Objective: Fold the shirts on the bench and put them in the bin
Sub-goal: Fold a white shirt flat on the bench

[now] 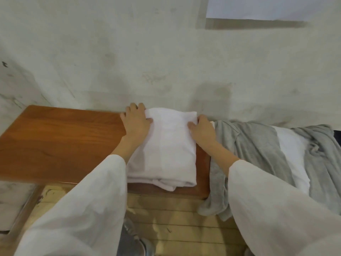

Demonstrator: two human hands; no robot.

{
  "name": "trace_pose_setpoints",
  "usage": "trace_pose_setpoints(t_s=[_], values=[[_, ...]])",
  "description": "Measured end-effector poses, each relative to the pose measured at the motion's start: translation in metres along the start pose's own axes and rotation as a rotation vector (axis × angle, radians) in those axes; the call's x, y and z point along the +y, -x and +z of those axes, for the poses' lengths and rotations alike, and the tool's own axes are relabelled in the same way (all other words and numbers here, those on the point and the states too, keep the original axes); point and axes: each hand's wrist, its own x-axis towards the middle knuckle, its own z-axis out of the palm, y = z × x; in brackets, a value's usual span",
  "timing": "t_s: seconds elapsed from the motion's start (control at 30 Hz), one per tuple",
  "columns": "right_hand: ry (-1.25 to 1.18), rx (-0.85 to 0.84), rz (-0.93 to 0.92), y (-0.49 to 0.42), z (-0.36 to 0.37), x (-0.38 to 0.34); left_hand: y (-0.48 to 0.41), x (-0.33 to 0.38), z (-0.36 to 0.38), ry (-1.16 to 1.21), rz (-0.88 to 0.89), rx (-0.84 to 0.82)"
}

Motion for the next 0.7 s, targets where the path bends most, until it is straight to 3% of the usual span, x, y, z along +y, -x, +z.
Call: trace_pose_setpoints(t_s=[0.07,0.13,0.2,0.27,0.43,0.53,0.6,0.7], values=[[0.188,0.125,-0.097,0.016,0.009,-0.004,0.016,0.008,0.003,-0.043,0.082,0.121],[0.272,0.121,-0.261,0.040,0.023,-0.005,0.047,0.016,0.010,0.025,0.252,0.148],[0.324,0.042,-0.394,0.063,0.038,0.001,0.080,0.016,0.021,0.051,0.365,0.104],[0.366,-0.006,-0.419,0.077,0.047,0.009,0.103,0.011,0.026,0.043,0.324,-0.045],[0.354,-0.127,-0.350,0.077,0.038,0.006,0.107,0.011,0.018,0.040,0.198,-0.180],[-0.008,-0.045,-0.173,0.090,0.020,0.005,0.127,0.003,0.003,0.161,0.142,-0.106],[-0.238,0.006,-0.014,0.102,0.005,0.013,0.151,-0.001,-0.012,0.319,0.287,-0.088],[-0.219,-0.139,0.091,0.121,-0.007,0.028,0.182,-0.003,-0.021,0.284,0.567,-0.251]])
